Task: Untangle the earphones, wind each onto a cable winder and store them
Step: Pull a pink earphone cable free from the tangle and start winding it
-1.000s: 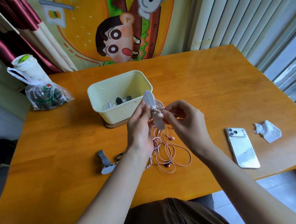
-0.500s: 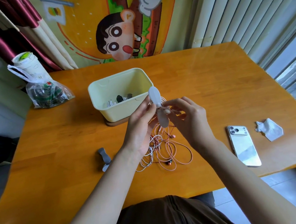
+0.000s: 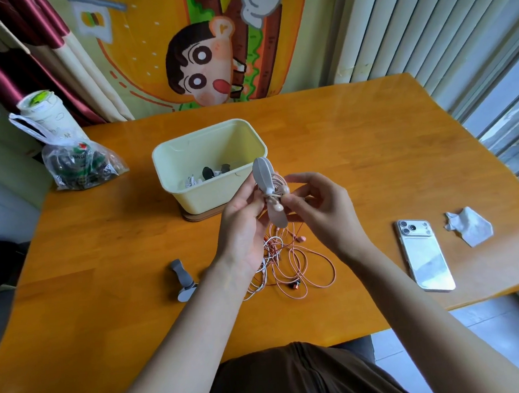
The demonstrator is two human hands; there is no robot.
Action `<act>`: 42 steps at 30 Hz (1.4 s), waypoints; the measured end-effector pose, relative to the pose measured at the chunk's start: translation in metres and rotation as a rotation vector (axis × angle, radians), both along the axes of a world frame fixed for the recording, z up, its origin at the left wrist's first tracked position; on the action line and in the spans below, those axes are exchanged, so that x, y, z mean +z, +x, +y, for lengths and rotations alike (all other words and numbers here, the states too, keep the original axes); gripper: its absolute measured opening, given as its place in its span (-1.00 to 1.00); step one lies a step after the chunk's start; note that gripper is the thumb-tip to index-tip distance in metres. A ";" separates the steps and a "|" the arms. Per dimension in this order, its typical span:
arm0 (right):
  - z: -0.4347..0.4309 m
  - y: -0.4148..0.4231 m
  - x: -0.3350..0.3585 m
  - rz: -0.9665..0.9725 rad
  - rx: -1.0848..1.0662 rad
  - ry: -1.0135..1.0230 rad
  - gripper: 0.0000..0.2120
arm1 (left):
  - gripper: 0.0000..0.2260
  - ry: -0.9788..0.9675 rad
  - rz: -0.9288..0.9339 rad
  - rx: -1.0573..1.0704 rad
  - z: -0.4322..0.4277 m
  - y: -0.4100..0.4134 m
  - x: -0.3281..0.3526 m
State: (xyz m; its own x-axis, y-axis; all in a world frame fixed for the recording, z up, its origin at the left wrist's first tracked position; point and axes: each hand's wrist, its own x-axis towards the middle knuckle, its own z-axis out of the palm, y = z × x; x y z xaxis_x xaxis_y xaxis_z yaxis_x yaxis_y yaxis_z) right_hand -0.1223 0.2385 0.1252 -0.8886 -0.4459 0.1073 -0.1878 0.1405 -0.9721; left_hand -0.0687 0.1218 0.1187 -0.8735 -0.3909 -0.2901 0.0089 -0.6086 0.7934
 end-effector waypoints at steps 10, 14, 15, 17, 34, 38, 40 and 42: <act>-0.002 0.005 -0.002 0.401 -0.110 0.144 -0.71 | -0.64 -0.088 0.031 -0.044 -0.002 0.003 0.009; -0.005 0.008 0.000 0.478 -0.120 0.125 -0.87 | -0.60 -0.059 0.019 -0.036 0.002 0.001 0.009; -0.006 0.009 0.000 0.480 -0.122 0.118 -0.90 | -0.64 -0.052 0.008 -0.028 0.002 0.001 0.008; -0.007 0.009 -0.001 0.455 -0.121 0.094 -0.89 | -0.66 -0.032 -0.003 -0.022 0.003 0.002 0.009; -0.016 0.012 -0.007 0.232 -0.100 -0.004 -0.87 | -0.90 -0.050 -0.048 0.108 0.007 0.002 0.014; -0.018 0.013 -0.005 0.150 -0.056 -0.054 -0.90 | -0.89 -0.051 -0.074 0.134 0.006 0.002 0.013; -0.019 0.013 -0.005 0.128 -0.023 -0.085 -0.90 | -0.88 -0.050 -0.061 0.138 0.004 0.003 0.011; -0.021 0.013 -0.004 0.122 0.007 -0.105 -0.89 | -0.86 -0.020 -0.059 0.152 0.001 0.003 0.011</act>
State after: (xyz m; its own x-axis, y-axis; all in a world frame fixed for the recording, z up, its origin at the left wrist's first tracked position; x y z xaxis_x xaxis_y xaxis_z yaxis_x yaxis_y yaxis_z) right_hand -0.1095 0.2175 0.1216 -0.8631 -0.4328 0.2603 -0.3056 0.0371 -0.9514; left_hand -0.0658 0.1232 0.1302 -0.7859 -0.5233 -0.3296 0.0527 -0.5876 0.8074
